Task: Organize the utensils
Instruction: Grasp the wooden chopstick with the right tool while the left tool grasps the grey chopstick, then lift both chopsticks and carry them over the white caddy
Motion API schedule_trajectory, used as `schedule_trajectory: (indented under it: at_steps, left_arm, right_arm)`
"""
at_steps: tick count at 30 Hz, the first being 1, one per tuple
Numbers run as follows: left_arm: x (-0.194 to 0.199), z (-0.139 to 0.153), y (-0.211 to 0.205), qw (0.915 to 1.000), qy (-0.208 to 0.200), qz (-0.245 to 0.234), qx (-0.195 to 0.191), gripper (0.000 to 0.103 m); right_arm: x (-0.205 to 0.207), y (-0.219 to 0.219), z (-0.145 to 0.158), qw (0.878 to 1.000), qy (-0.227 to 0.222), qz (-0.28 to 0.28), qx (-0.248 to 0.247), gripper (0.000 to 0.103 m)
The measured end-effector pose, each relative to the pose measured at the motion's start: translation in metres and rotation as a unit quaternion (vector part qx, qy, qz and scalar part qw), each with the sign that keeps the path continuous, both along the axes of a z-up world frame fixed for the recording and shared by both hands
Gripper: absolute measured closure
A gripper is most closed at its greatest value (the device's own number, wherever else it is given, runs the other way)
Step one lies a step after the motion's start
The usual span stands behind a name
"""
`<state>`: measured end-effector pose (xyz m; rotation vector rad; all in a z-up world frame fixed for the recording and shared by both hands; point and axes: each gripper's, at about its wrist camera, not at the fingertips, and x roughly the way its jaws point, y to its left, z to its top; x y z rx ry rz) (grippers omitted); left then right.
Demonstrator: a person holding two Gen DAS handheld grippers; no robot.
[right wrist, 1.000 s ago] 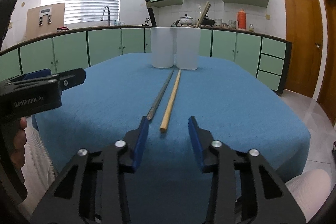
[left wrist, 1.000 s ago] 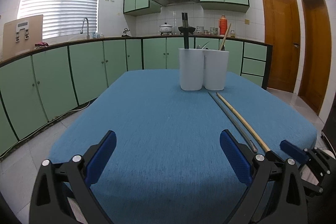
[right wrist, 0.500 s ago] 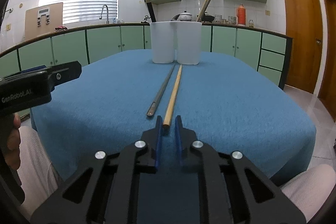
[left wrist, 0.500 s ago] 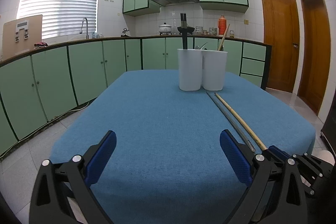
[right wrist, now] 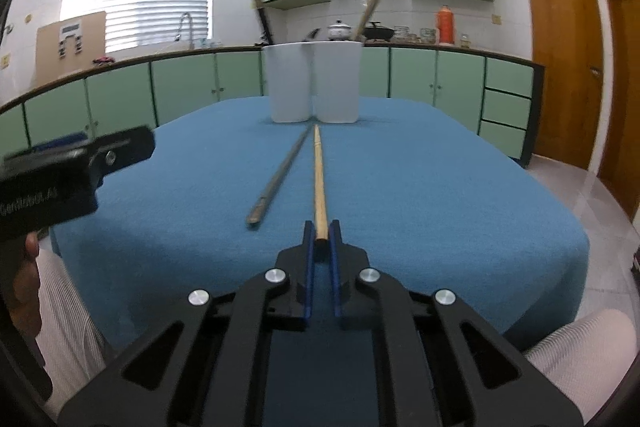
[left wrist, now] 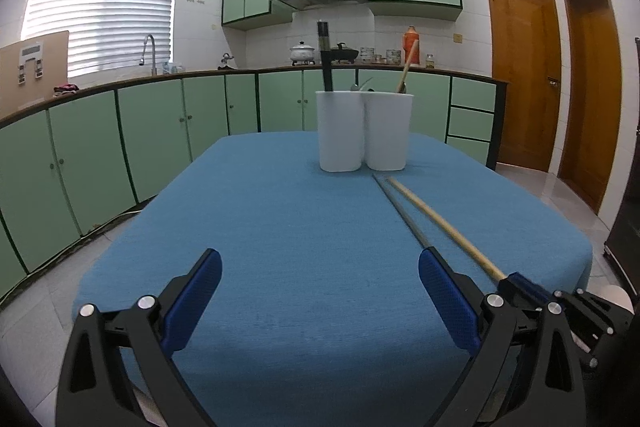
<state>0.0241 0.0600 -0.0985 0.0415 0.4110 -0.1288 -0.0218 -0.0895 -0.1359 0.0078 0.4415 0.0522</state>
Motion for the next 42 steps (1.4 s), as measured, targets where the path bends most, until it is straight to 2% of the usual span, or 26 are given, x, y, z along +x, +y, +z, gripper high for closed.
schedule_trajectory:
  at_steps: [12,18,22,30,32,34,36,42]
  left_arm:
    - [0.008,-0.011,-0.043,0.9990,0.016,-0.040,-0.011,0.007]
    - [0.012,-0.019,-0.065,0.9981,0.033,-0.052,-0.006,0.028]
    - [0.012,-0.027,-0.078,0.9976,0.042,-0.054,-0.002,0.046]
    - [0.017,-0.034,-0.089,0.9976,0.055,-0.043,-0.002,0.064]
    - [0.018,-0.034,-0.091,0.9977,0.054,-0.041,-0.002,0.073]
    - [0.020,-0.035,-0.091,0.9977,0.054,-0.040,-0.001,0.087]
    - [0.021,-0.035,-0.091,0.9977,0.055,-0.039,0.001,0.092]
    - [0.023,-0.032,-0.089,0.9976,0.058,-0.039,0.002,0.095]
  right_arm:
    - [-0.001,-0.061,0.003,0.998,-0.003,-0.066,0.023,0.097]
    - [-0.004,-0.075,0.003,0.997,-0.008,-0.071,0.026,0.096]
    - [-0.007,-0.080,0.001,0.997,-0.009,-0.069,0.033,0.096]
    - [-0.013,-0.087,0.000,0.997,-0.011,-0.067,0.039,0.096]
    - [-0.013,-0.089,0.001,0.997,-0.012,-0.067,0.041,0.096]
    - [-0.015,-0.090,0.001,0.997,-0.013,-0.066,0.042,0.096]
    - [-0.015,-0.091,0.002,0.997,-0.013,-0.065,0.042,0.096]
    - [-0.014,-0.089,0.004,0.997,-0.016,-0.062,0.039,0.096]
